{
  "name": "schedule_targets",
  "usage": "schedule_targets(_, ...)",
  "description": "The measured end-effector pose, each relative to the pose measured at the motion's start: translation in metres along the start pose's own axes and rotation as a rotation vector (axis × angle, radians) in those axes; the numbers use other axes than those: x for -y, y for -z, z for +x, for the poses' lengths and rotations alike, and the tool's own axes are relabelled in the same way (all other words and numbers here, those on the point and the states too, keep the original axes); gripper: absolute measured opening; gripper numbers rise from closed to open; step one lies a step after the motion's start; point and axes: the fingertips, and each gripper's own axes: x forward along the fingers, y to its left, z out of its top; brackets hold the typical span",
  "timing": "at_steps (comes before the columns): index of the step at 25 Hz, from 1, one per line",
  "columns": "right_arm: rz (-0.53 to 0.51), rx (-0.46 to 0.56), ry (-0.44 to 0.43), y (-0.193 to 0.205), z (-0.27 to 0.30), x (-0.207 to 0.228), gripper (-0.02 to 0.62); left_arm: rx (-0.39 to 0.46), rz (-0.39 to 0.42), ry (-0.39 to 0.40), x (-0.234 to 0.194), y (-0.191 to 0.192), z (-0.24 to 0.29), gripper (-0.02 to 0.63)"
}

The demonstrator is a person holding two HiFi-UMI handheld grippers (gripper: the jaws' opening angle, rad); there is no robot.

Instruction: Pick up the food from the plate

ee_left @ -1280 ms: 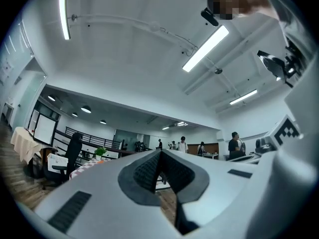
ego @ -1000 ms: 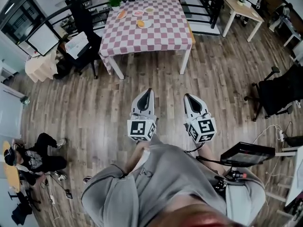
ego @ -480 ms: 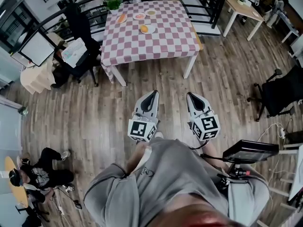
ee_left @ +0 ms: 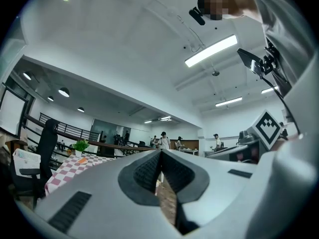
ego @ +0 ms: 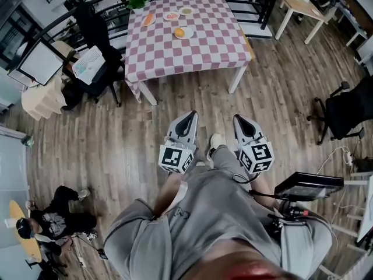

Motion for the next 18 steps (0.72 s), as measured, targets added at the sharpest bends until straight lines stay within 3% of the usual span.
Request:
schedule_targets(5, 0.005, -0.001, -0.013, -0.003, 0.033, 0.008, 0.015, -0.006, 0.006, -0.026, -0.015, 0.005, 0.001, 0.009)
schedule_targets(11, -0.008, 0.010, -0.101, -0.011, 0.097, 0.002, 0.015, -0.030, -0.013, -0.154, -0.066, 0.022, 0.000, 0.009)
schedule_targets(18, -0.011, 0.021, -0.189, -0.037, 0.199, 0.014, 0.015, -0.023, 0.018, -0.202, -0.122, 0.011, 0.052, 0.009)
